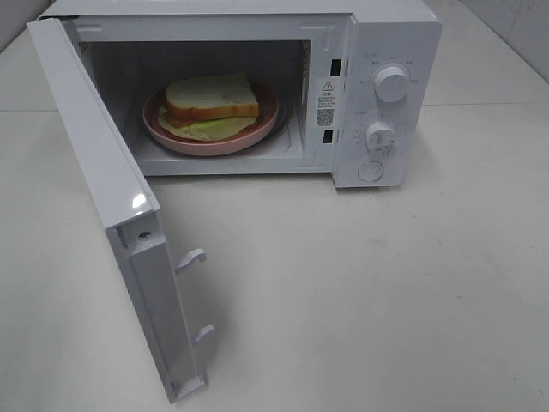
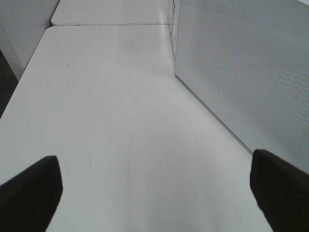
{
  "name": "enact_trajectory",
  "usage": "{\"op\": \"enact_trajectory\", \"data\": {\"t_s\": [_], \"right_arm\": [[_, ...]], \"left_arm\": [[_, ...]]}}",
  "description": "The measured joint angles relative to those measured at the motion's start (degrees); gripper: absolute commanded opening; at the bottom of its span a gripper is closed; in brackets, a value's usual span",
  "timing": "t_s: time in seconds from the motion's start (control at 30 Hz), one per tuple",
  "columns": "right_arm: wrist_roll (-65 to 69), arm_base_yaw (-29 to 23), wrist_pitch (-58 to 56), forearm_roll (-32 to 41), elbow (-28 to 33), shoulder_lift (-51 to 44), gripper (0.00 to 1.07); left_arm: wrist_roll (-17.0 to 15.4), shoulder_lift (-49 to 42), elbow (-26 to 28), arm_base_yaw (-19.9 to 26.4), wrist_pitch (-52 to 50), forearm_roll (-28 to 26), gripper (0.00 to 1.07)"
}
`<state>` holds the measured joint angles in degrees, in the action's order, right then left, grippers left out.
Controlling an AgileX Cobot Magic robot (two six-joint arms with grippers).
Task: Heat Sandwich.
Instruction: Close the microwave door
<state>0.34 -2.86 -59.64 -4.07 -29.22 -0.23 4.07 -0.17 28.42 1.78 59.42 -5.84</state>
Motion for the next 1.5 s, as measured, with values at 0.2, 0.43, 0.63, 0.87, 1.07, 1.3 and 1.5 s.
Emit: {"op": "enact_trajectory", "data": {"t_s": [0.2, 0.43, 0.63, 0.87, 1.07, 1.3, 1.5], "right_arm": [[0.0, 0.0, 0.0, 0.0, 0.0, 0.0, 0.76], [0.0, 0.0, 0.0, 0.0, 0.0, 0.0, 0.76], [0.06, 0.0, 0.0, 0.0, 0.0, 0.0, 0.76], [0.06, 0.0, 0.0, 0.0, 0.0, 0.0, 0.76], [0.06, 0.0, 0.0, 0.0, 0.0, 0.0, 0.76], [0.06, 0.0, 0.0, 0.0, 0.0, 0.0, 0.76], [0.06, 0.0, 0.0, 0.0, 0.0, 0.0, 0.76]], "left_arm": [[0.0, 0.0, 0.0, 0.0, 0.0, 0.0, 1.01], [0.0, 0.0, 0.0, 0.0, 0.0, 0.0, 1.01], [0.0, 0.0, 0.0, 0.0, 0.0, 0.0, 1.01], [0.0, 0.0, 0.0, 0.0, 0.0, 0.0, 1.01], [0.0, 0.0, 0.0, 0.0, 0.0, 0.0, 1.01], [-0.06, 0.0, 0.0, 0.0, 0.0, 0.0, 1.01], [-0.17, 0.0, 0.0, 0.0, 0.0, 0.0, 1.01]]}}
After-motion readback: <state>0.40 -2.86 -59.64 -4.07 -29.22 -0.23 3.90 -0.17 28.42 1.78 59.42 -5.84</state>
